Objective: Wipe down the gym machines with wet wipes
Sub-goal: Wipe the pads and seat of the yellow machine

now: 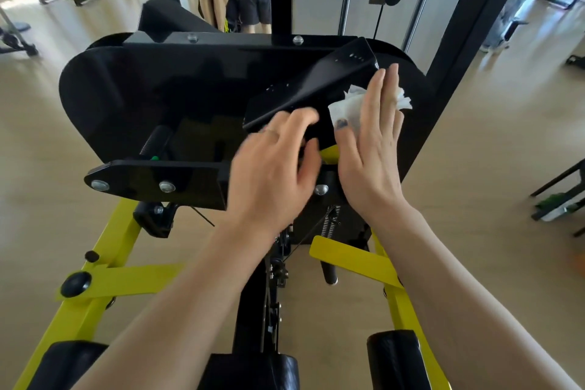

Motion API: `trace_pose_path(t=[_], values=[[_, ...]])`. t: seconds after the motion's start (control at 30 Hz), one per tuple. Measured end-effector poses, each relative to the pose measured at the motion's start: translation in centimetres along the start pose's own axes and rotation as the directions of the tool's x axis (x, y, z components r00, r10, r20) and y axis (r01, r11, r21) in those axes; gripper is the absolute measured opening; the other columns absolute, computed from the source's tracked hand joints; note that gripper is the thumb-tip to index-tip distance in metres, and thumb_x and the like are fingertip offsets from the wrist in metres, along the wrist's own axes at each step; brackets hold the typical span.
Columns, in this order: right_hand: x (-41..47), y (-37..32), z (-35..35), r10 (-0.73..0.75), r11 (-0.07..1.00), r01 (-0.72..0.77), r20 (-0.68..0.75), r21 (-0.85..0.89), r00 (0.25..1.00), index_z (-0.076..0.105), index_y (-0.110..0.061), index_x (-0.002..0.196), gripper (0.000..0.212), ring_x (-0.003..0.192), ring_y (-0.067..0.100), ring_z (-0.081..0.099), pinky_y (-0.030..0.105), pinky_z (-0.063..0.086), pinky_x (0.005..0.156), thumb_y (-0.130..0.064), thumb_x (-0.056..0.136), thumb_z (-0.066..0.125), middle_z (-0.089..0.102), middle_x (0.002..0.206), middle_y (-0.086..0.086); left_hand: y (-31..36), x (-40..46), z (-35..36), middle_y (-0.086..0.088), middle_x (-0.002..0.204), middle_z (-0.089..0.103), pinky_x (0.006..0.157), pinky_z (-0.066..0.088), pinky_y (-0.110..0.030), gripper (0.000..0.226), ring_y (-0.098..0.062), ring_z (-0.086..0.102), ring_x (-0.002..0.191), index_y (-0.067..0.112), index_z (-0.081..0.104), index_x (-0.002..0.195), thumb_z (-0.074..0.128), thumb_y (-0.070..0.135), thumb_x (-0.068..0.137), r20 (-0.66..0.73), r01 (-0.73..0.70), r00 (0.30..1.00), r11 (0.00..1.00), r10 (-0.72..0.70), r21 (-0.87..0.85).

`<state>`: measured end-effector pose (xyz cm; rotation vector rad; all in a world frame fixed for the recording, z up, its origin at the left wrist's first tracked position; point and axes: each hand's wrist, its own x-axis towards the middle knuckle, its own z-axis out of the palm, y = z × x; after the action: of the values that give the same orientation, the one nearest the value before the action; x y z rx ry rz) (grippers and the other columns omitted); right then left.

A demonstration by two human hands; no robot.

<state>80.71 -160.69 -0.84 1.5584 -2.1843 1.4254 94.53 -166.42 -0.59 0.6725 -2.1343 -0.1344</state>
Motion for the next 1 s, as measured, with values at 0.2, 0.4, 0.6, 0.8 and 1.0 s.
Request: trace_pose_path(t=[0.2,0.4,0.6,0.8,1.0], values=[[-0.3,-0.5,-2.4,0.154,0.854,-0.199,0.133,0.48,0.979,-0.004,-0.033,0.163,0.073,0.156,0.001,-0.005,0.042,0.003,0.129,-0.063,0.101,0.02,-0.004,0.172,-0.012,3.3,3.3,2.1,0.005,0.111,0.05,0.066,0.057,-0.035,0.031,-0.01,0.057,0.072,0.023,0.054,0.124,0.064,0.025,0.095,0.166,-0.016,0.985,0.978,0.051,-0.206],[0.0,0.3,-3.0,0.105,0.83,-0.182,0.173,0.527,0.979,-0.004,-0.036,0.163,0.067,0.148,-0.013,0.012,0.029,0.015,0.126,-0.057,0.105,0.021,0.017,0.157,-0.043,3.3,5.2,4.1,-0.003,0.11,0.053,0.042,0.033,-0.023,0.045,-0.007,0.037,0.068,0.018,0.05,0.126,0.072,0.019,0.087,0.126,-0.231,0.971,0.938,0.204,0.257],[0.6,1.4,-4.3,0.193,0.852,-0.161,-0.012,0.499,0.981,0.013,-0.031,0.164,0.061,0.143,-0.005,0.037,0.02,0.032,0.118,-0.049,0.107,0.024,0.035,0.164,-0.01,2.2,6.0,3.8,-0.008,0.102,0.057,0.047,0.025,-0.028,0.031,-0.019,0.054,0.062,0.017,0.058,0.113,0.066,0.007,0.084,0.154,-0.377,0.926,0.831,0.344,0.41],[0.2,3.2,-3.0,0.197,0.945,-0.186,-0.015,0.27,0.98,0.031,-0.028,0.16,0.056,0.143,-0.002,0.024,0.026,0.021,0.119,-0.047,0.109,0.02,0.036,0.162,-0.016,-2.1,3.9,1.4,-0.011,0.093,0.054,0.053,0.036,-0.031,0.029,-0.023,0.05,0.063,0.014,0.047,0.102,0.055,-0.007,0.083,0.142,-0.369,0.927,0.788,0.346,0.492],[-0.4,2.2,-0.6,0.256,0.872,-0.218,-0.03,0.438,0.966,0.019,-0.025,0.164,0.058,0.154,-0.001,0.012,0.024,0.01,0.126,-0.043,0.109,0.025,0.019,0.169,-0.011,-1.8,2.8,0.0,-0.011,0.094,0.052,0.053,0.031,-0.029,0.016,-0.017,0.039,0.061,0.007,0.056,0.093,0.057,-0.008,0.086,0.132,-0.187,0.981,0.842,0.139,0.506]])
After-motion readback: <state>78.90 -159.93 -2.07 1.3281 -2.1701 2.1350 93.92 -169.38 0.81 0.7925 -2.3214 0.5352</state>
